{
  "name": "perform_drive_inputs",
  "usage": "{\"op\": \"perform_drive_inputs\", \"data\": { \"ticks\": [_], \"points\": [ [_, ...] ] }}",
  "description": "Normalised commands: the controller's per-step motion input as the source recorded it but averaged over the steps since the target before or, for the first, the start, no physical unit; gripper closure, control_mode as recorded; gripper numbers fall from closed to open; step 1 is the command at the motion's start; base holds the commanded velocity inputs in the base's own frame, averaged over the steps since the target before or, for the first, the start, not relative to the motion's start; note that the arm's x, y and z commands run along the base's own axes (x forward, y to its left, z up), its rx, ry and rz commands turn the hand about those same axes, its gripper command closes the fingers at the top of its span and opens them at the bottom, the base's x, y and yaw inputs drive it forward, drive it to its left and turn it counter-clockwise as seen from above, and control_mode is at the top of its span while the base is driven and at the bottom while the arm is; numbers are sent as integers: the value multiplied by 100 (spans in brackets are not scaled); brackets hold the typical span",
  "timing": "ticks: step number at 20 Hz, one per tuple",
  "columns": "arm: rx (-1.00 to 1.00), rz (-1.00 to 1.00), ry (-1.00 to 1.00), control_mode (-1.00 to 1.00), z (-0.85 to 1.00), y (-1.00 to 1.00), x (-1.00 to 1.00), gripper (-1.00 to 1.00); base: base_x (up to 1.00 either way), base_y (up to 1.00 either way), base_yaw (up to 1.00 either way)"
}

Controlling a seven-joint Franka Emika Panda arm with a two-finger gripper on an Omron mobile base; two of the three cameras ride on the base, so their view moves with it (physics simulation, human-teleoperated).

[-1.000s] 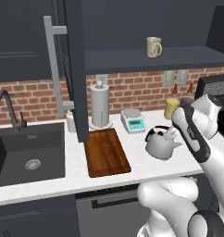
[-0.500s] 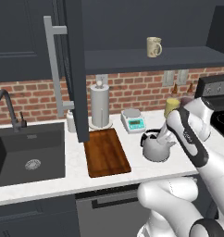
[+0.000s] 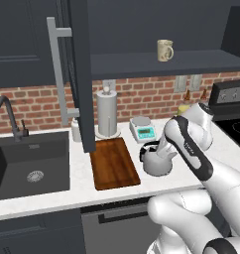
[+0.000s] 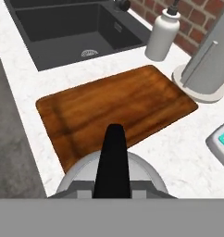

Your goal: Pick the kettle from the counter and place it on the tray. Then pick the mug from the cabinet and place it on the tray. Then close the cabinet doors.

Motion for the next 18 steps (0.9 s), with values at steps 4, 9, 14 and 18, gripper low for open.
{"op": "perform_drive_inputs", "data": {
  "ticks": [4,9,14,18],
  "points": [
    [0,11,0,-100,26,25,0,100,0,0,0],
    [0,10,-3,-100,22,28,0,100,0,0,0],
    [0,9,0,-100,15,30,0,100,0,0,0],
    [0,8,-2,-100,24,26,0,100,0,0,0]
  ]
}}
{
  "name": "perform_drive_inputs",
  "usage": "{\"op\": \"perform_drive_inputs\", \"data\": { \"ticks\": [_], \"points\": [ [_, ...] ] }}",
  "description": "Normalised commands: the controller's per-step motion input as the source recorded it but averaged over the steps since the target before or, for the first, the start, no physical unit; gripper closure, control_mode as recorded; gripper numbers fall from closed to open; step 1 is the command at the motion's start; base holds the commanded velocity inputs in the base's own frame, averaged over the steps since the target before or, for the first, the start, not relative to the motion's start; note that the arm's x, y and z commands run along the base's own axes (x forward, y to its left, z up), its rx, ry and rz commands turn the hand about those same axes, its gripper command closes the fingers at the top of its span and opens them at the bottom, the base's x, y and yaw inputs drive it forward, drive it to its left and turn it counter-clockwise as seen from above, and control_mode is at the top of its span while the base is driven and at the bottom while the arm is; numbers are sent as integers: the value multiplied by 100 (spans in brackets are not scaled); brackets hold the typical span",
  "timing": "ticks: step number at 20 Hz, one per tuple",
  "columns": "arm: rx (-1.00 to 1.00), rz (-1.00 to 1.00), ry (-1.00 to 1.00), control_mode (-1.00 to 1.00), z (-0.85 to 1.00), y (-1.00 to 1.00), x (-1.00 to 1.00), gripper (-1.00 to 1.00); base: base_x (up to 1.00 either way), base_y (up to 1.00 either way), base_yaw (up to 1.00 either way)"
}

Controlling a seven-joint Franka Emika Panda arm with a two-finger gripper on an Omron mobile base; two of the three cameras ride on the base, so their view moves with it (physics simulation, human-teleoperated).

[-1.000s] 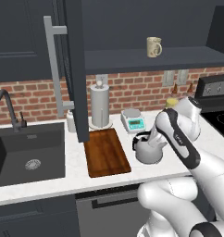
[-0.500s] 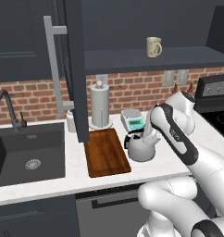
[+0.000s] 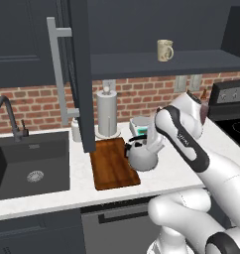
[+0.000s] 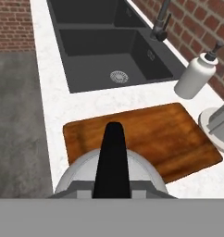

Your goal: Pick the kettle from the counter and place it on the tray. Then pick the mug from the cabinet and place it on the tray. Then close the cabinet doors.

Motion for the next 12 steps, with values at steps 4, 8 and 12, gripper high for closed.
{"op": "perform_drive_inputs", "data": {
  "ticks": [4,8,12],
  "points": [
    [0,7,-5,-100,31,25,0,100,0,0,0],
    [0,6,-9,-100,18,29,1,100,0,0,0],
    [0,3,-7,-100,0,28,9,100,0,0,0]
  ]
}}
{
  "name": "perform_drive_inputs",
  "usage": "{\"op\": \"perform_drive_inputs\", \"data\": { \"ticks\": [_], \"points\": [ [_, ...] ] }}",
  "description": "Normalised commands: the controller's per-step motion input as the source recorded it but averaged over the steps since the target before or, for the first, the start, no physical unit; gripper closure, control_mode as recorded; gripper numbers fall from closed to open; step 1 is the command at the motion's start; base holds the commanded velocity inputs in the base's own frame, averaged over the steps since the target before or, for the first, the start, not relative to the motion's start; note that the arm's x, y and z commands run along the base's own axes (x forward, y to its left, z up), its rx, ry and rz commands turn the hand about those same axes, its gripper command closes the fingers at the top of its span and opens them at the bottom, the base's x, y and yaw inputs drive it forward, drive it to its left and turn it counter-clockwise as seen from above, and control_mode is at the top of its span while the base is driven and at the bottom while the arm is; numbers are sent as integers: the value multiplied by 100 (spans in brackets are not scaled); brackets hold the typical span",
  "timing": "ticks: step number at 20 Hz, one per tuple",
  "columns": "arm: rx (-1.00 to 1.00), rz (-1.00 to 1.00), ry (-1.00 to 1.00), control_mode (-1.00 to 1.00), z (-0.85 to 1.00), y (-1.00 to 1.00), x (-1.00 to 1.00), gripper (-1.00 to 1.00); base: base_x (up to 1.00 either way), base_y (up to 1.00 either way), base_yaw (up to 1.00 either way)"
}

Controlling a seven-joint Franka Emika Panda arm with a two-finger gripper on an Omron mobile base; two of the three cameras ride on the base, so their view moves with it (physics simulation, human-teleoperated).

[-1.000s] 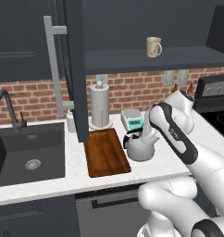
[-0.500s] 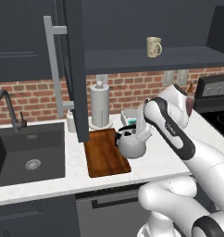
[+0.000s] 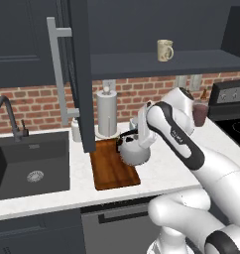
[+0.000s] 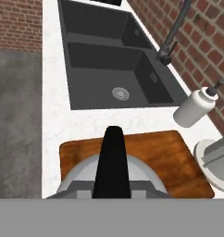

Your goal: Pick the kettle from the counter and place it on the tray. Then pick the mug from the cabinet and place it on the tray. Then close the cabinet doors.

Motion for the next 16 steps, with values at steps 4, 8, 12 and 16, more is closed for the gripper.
{"op": "perform_drive_inputs", "data": {
  "ticks": [4,8,12,16],
  "points": [
    [0,2,-13,-100,0,29,23,100,0,0,0],
    [2,0,-10,-100,0,18,34,100,0,0,0],
    [1,0,-2,-100,0,0,35,100,0,0,0],
    [0,0,0,-100,-3,0,36,100,0,0,0]
  ]
}}
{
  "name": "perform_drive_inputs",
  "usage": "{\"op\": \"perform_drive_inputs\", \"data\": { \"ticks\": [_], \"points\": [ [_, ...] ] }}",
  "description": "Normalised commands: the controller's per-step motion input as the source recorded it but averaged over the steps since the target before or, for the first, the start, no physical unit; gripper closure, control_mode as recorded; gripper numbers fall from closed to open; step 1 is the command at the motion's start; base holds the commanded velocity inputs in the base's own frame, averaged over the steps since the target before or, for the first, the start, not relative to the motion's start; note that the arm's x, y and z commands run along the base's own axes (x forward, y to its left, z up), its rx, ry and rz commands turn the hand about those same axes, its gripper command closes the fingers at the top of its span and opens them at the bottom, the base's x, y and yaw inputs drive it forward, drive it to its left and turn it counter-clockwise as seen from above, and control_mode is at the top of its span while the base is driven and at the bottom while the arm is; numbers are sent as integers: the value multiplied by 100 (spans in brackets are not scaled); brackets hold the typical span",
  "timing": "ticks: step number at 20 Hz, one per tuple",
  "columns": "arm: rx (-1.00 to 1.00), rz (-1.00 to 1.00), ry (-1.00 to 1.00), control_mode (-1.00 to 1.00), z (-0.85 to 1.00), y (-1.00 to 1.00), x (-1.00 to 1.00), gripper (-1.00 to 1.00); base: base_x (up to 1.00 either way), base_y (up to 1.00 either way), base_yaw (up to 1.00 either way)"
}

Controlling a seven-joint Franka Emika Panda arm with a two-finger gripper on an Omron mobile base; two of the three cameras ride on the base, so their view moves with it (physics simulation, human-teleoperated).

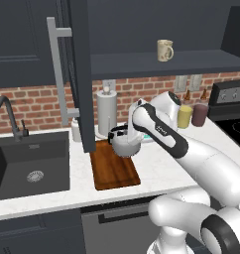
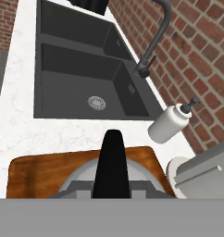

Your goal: Pick the kettle from the counter and place it on the tray. Then pick the mug from the cabinet and place it on the tray. Then close the cabinet doors.

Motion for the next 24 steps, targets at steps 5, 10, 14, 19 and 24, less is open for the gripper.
{"op": "perform_drive_inputs", "data": {
  "ticks": [5,10,14,19,24],
  "points": [
    [0,0,1,-100,-5,6,27,100,0,0,0],
    [0,0,0,-100,-6,15,20,100,0,0,0],
    [0,0,1,-100,-13,11,15,100,0,0,0],
    [0,0,1,-100,-26,14,17,100,0,0,0],
    [0,0,0,-100,-24,11,18,100,0,0,0]
  ]
}}
